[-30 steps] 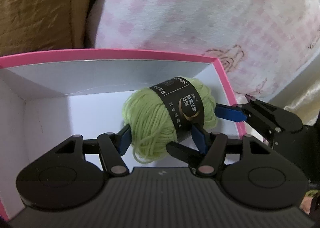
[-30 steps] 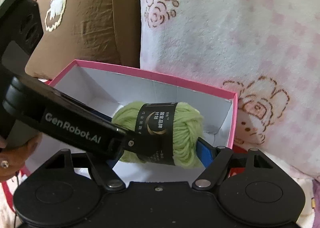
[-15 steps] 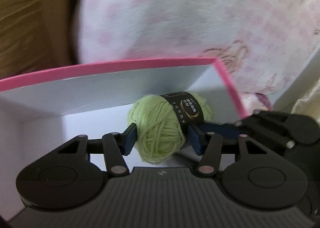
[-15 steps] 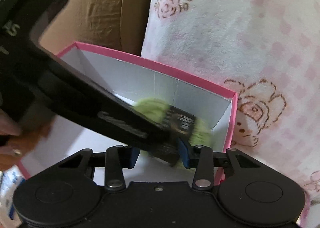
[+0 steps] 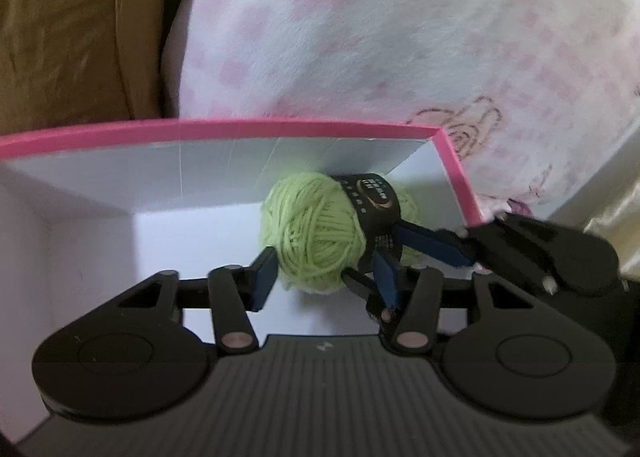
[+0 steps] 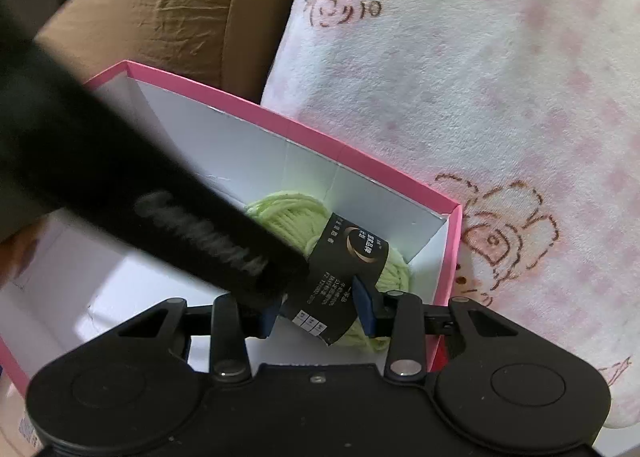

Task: Organize objects
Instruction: 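Open the left tool to release the yarn ball in the box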

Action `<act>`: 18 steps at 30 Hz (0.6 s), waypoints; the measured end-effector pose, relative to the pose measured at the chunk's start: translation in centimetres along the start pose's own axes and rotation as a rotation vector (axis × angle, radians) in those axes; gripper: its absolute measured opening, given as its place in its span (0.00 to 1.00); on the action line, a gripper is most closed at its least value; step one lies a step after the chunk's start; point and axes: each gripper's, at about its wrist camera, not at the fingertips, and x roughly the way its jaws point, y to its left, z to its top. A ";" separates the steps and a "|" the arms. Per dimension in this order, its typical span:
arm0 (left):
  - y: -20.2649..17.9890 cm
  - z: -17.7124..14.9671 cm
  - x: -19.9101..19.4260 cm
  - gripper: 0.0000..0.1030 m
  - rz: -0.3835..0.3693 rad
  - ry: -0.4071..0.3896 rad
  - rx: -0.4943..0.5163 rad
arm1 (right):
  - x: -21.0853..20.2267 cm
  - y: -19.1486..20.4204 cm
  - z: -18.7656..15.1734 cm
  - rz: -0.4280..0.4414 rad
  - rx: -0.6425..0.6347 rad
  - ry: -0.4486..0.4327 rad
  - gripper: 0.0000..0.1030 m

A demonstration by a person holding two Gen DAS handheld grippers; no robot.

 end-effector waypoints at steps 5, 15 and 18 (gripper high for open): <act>-0.1 -1.1 0.3 0.39 0.048 -0.002 -0.005 | -1.3 0.3 -0.5 0.043 0.043 -0.014 0.41; -1.3 -2.3 -1.1 0.45 0.076 -0.006 0.014 | -2.3 0.3 -0.7 0.090 0.174 -0.010 0.46; -2.0 -2.7 -1.9 0.48 0.085 -0.003 0.039 | -2.4 0.9 -0.5 0.090 0.176 -0.014 0.46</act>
